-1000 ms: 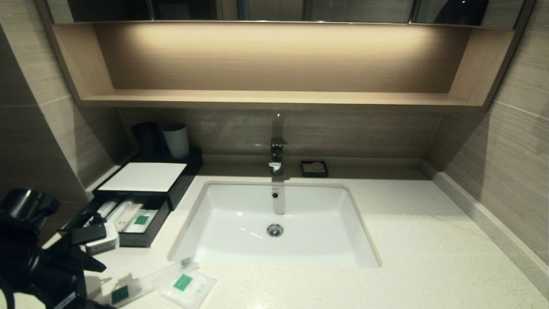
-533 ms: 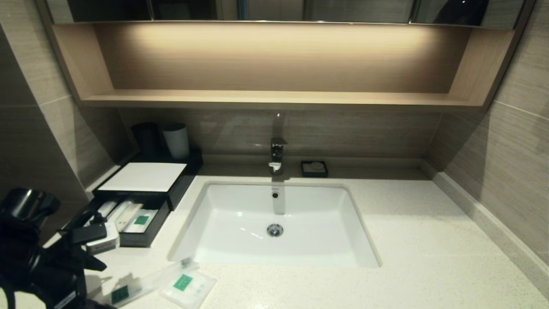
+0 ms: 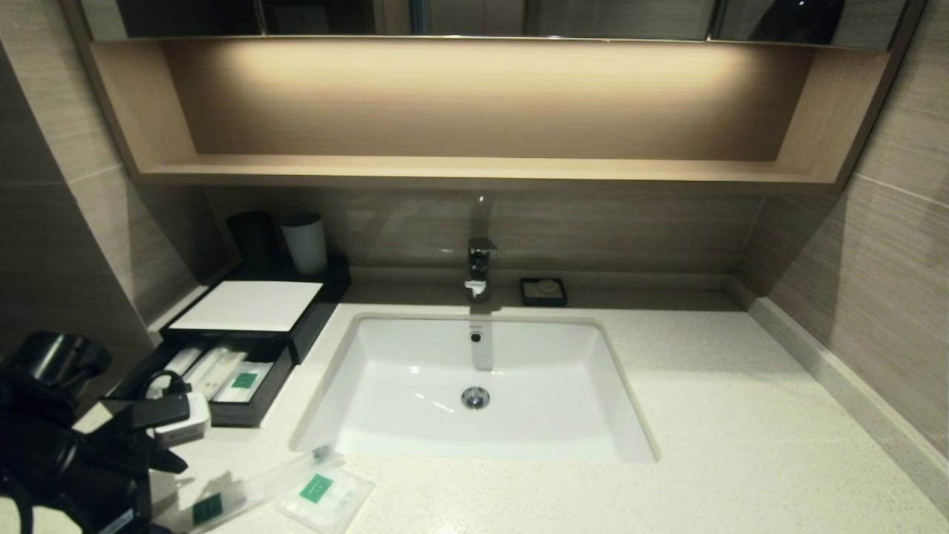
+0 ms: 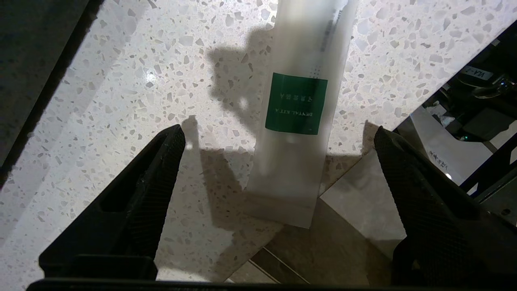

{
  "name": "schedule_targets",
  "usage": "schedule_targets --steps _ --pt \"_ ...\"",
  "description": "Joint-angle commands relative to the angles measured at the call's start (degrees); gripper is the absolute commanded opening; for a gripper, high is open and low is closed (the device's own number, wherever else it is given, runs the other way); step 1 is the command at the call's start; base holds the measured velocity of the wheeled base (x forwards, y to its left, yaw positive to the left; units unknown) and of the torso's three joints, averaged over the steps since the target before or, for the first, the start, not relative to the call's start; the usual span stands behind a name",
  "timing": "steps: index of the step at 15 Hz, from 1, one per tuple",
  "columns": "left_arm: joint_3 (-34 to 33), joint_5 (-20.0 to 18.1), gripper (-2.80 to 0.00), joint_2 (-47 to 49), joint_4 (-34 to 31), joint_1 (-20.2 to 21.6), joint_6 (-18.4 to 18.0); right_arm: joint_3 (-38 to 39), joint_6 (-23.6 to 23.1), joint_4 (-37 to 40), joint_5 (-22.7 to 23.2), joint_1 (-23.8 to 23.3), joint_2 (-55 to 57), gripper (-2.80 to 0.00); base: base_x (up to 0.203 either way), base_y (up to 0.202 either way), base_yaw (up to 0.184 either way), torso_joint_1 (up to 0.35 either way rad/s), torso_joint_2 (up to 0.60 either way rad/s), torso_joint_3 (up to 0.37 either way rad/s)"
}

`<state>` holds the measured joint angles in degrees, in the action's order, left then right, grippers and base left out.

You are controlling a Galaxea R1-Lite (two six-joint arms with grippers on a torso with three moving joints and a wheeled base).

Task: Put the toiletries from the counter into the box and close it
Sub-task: Pick up the bathroom toiletry

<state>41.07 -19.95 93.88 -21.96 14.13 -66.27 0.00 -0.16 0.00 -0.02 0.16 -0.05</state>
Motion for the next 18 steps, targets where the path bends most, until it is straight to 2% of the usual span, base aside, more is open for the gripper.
schedule_targets --steps 1,14,18 --pt "0.2 -0.1 0.00 0.3 0.2 0.0 -0.3 0.1 0.0 0.0 0.0 0.0 0.0 -2.80 0.000 0.000 0.000 0.000 0.00 0.000" --pt "-0.7 0.5 0.00 1.4 1.7 -0.9 -0.4 0.1 0.0 0.0 0.0 0.0 0.0 -2.80 0.000 0.000 0.000 0.000 0.00 0.000" --pt "-2.4 3.5 0.00 1.4 5.2 -2.0 -0.4 0.1 0.0 0.0 0.0 0.0 0.0 -2.80 0.000 0.000 0.000 0.000 0.00 0.000"
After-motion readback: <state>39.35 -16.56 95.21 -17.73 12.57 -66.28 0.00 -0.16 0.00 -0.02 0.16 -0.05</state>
